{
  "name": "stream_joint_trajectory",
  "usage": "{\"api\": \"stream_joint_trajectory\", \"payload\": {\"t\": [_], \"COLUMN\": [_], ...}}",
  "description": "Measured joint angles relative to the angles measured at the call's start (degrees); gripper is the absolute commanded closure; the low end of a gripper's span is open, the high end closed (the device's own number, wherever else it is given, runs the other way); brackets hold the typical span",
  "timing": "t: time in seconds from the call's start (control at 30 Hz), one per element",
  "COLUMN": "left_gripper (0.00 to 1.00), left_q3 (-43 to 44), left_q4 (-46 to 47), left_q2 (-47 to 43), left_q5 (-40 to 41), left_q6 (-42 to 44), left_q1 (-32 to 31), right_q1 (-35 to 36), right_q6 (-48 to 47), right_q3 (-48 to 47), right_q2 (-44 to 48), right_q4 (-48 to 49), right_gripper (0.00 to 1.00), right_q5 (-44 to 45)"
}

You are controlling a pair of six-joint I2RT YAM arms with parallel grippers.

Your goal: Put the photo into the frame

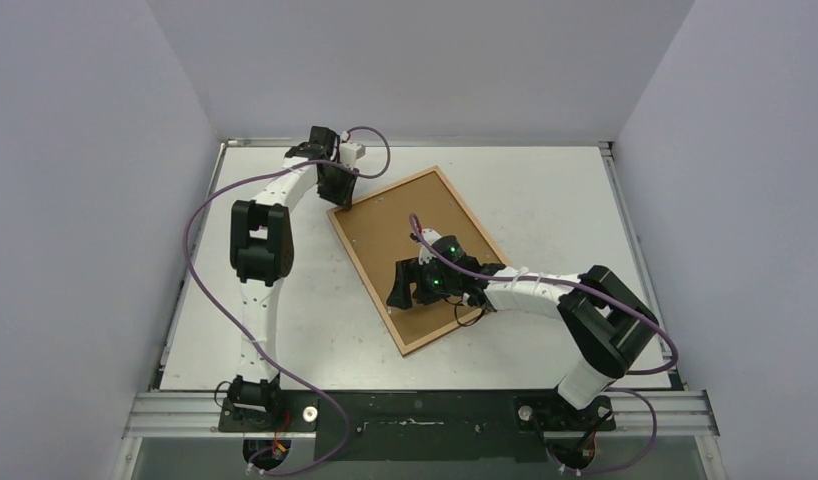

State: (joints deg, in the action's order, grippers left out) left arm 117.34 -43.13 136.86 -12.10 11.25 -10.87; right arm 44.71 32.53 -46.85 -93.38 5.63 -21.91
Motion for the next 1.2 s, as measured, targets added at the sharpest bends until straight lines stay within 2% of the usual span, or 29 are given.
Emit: {"api": "stream_joint_trajectory", "payload": {"t": [0.5,0.9,1.2], "left_gripper": [0.81,0.84,0.85], "left_q3": [-0.02,-3.8,-7.96], "left_q4": [0.04,3.48,7.39], "left_q2": [0.0,-1.79,-3.8], "left_q5": [0.31,0.39,0.59], "left_q6": [-1.01,-1.44,-1.79], "left_q1": [0.0,0.0,0.0], "right_q1": [-0.15,-0.52,-0.28], "right_q6": [7.67,14.93,17.51], "right_q3": [1.62,4.11,4.24], "right_q2": [-5.09,-6.8,-7.67], "right_q4": [10.16,17.55,19.23], "right_gripper": [0.23,0.23,0.24], "right_q5": [-9.88,-13.55,-14.12]}}
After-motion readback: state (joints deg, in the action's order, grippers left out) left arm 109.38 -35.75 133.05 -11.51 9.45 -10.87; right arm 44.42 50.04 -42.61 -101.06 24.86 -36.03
